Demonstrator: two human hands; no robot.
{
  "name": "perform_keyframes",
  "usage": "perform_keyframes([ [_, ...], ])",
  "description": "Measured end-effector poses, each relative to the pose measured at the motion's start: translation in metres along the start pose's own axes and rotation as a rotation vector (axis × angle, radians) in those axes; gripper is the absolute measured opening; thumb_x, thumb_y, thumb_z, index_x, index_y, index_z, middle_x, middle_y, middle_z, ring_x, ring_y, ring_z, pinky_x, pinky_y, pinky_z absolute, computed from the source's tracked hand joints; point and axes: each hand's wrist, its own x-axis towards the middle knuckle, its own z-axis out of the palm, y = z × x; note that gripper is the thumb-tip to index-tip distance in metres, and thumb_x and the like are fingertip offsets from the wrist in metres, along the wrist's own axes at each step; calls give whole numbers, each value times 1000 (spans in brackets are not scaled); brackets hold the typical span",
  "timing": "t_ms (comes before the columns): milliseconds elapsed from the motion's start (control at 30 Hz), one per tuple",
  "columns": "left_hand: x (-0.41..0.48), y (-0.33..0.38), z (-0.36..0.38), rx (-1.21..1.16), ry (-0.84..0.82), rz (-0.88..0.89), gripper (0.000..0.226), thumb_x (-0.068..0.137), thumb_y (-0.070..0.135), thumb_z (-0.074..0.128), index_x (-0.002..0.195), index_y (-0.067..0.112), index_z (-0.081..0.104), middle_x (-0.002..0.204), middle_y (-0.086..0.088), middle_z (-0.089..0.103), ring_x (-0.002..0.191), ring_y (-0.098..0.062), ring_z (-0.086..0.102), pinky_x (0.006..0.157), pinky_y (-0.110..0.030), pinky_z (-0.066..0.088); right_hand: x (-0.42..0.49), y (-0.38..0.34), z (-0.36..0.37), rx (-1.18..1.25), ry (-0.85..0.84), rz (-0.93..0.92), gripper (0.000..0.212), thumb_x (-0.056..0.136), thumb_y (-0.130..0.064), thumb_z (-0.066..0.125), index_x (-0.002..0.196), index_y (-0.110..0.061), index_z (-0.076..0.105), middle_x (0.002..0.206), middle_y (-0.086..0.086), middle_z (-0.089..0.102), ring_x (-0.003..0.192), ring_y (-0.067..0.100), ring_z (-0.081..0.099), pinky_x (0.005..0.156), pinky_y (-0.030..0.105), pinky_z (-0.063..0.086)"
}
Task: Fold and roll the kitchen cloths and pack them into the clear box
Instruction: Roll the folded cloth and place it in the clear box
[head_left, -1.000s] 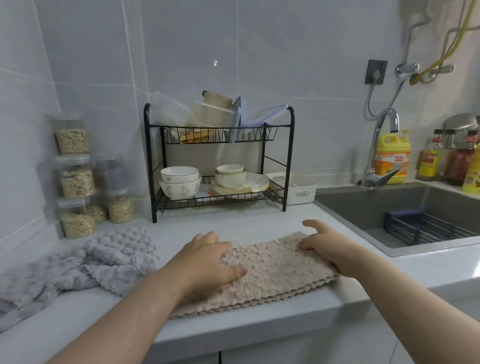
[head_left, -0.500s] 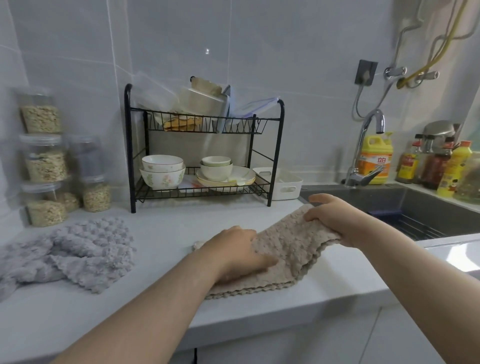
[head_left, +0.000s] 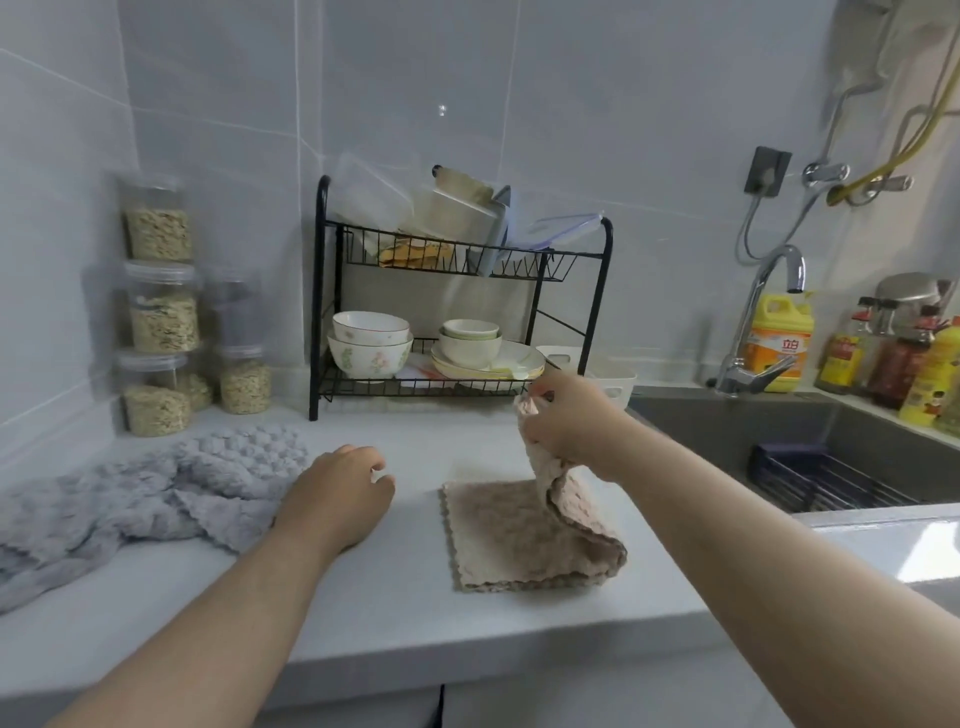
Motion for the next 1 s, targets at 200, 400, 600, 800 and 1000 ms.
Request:
perform_keyframes([
  [200,-1,-4,-3,-153,57,-76,17,87,28,46,80,16,57,85,1,57,81,-21,55,70,-35,47,-3,-5,61,-304,-85,-48,41,92,-25,54,129,-10,46,111,9,58,94,28,63,76,33,55],
  [400,-1,-3,-4,-149,57,-87,14,86,27,46,80,24,58,89,5,59,84,-20,56,73,-32,49,-20,-7,81,-431,-130,-94,38,87,-36,55,117,-12,58,121,7,61,109,27,56,82,29,43],
  [600,-6,5,-5,-258,90,44,24,93,23,42,84,17,62,97,9,60,95,-19,56,84,-34,48,-36,-6,53,20,-251,-90,22,93,-14,50,105,-4,65,103,20,67,85,35,68,74,43,58],
  [800,-12,57,12,-195,-191,403,57,98,47,43,150,29,30,159,12,20,146,-4,14,118,-27,12,-18,38,27,-246,76,-219,32,97,-17,48,125,-22,63,126,-7,63,113,15,59,94,25,41],
  [1000,-19,53,19,275,-458,452,95,81,81,24,154,27,-6,161,10,-11,147,-7,-11,121,-36,2,-18,83,37,-377,-259,-198,54,103,-44,34,154,-27,24,163,-7,13,149,10,11,117,24,6],
])
